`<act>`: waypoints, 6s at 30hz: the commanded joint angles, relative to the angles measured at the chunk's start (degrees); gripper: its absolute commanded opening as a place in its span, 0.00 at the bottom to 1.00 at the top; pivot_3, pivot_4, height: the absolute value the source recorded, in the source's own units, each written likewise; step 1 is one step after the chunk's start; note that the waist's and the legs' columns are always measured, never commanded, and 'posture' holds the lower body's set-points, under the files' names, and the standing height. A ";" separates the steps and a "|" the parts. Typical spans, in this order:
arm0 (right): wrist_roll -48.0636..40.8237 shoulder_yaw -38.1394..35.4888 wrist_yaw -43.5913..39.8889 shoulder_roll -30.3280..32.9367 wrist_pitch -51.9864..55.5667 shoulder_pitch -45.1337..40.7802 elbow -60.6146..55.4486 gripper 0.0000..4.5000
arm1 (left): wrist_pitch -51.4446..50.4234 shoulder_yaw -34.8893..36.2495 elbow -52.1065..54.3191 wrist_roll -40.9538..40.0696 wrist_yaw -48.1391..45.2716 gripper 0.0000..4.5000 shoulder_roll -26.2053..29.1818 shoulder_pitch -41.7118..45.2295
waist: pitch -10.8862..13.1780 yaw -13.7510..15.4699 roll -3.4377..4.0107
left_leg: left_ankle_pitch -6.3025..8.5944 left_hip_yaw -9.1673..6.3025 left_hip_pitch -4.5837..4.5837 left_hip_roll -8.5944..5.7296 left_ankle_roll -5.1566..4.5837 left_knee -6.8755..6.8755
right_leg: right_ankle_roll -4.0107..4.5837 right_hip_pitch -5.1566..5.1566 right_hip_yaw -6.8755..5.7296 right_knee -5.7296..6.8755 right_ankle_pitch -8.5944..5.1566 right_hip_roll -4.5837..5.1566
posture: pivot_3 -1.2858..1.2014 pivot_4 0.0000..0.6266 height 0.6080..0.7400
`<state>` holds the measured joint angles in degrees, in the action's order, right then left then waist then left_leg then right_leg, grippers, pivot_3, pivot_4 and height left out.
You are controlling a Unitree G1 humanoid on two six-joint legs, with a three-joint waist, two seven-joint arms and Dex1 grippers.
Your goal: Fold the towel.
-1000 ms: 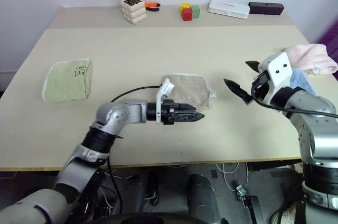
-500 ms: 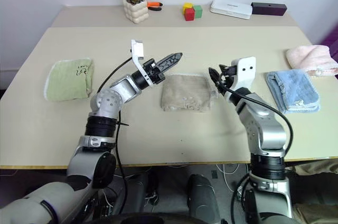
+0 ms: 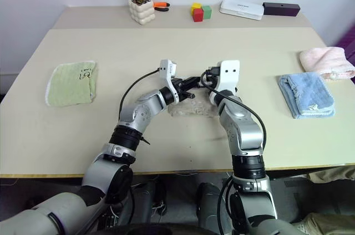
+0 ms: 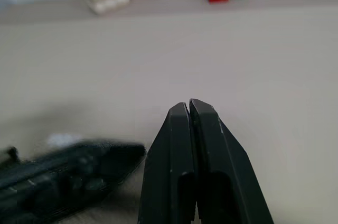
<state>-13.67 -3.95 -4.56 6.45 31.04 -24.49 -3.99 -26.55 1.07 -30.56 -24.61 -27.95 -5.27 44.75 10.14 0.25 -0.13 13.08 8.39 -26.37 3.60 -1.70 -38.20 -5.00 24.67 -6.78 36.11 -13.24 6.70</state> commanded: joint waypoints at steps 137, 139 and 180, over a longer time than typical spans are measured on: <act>-40.38 -50.06 6.81 25.26 8.17 -8.53 24.89 0.00 | 14.61 -0.59 10.01 -6.21 -54.26 1.00 25.06 -4.70 | -0.10 -1.08 0.24 | -0.04 0.14 0.20 0.04 0.05 0.06 | 0.01 -0.06 0.12 0.10 0.01 -0.01 | 0.52 0.24 1.00; -38.64 -49.43 6.13 25.91 5.92 -7.79 28.58 0.00 | 13.60 -0.50 11.47 -6.49 -53.99 1.00 25.54 -5.65 | -0.10 -0.91 0.24 | -0.05 0.14 0.19 0.03 0.05 0.04 | 0.01 -0.07 0.12 0.10 0.01 -0.01 | 0.52 0.24 1.00; -2.59 -20.69 -3.35 37.29 -9.93 9.20 -0.98 0.99 | 22.88 0.12 -0.22 -2.29 -53.51 1.00 22.31 0.00 | -0.14 -1.14 0.32 | -0.03 0.10 0.29 0.04 0.02 0.02 | 0.00 -0.12 0.14 0.10 -0.01 -0.02 | 0.52 0.24 1.00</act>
<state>-17.70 -25.83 -5.65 42.42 23.64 -13.76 -2.55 -5.38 -0.51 -30.80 -27.18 -81.71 16.32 43.15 10.00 -0.89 0.19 13.06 8.49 -26.08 3.63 -1.69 -38.18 -5.00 24.55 -6.64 36.21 -13.24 6.68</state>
